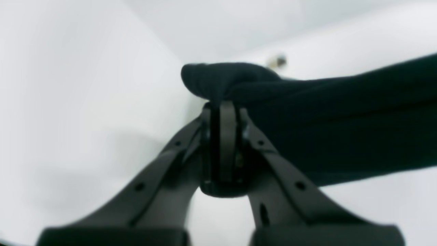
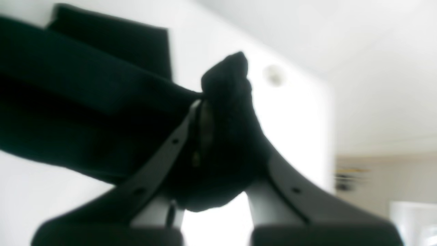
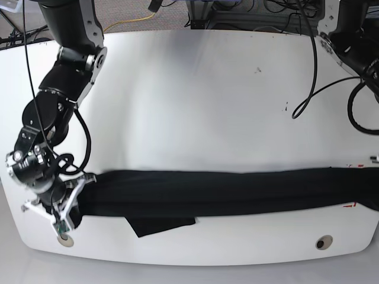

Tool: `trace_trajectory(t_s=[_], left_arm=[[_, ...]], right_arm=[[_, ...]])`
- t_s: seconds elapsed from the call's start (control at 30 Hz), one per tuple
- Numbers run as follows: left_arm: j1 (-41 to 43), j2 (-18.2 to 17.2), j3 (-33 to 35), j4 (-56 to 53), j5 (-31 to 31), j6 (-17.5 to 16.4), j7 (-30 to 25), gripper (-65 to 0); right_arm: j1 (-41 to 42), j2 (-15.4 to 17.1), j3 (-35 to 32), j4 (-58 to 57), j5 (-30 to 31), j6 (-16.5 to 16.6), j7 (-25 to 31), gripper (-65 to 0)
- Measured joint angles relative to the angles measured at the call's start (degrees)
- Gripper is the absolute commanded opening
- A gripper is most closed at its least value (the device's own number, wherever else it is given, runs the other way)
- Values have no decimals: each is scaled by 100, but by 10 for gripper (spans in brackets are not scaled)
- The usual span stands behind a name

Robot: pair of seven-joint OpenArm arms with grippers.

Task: Fold the T-shirt properly
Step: 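Lay the shirt flat with both grippers, pulling it away from the table edge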

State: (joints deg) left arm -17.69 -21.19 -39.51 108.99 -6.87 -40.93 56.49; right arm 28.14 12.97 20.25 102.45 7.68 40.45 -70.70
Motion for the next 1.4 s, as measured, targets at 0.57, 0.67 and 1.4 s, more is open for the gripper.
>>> trace_trajectory(t_s=[0.57,0.67,1.4], left_arm=[[2590,748,-841,22,72,-7,17,-650],[2914,748,-850,7,114,-2,-223,-650],[3873,702,-833,-374,168,35,-697,-483]], right_arm=[[-2721,-9,789,17,1563,-37,-9,-650],[-3038,4,796,17,1777,-35,-11,-650],[-4564,83,1609,20,3265,-42,-46,-241]])
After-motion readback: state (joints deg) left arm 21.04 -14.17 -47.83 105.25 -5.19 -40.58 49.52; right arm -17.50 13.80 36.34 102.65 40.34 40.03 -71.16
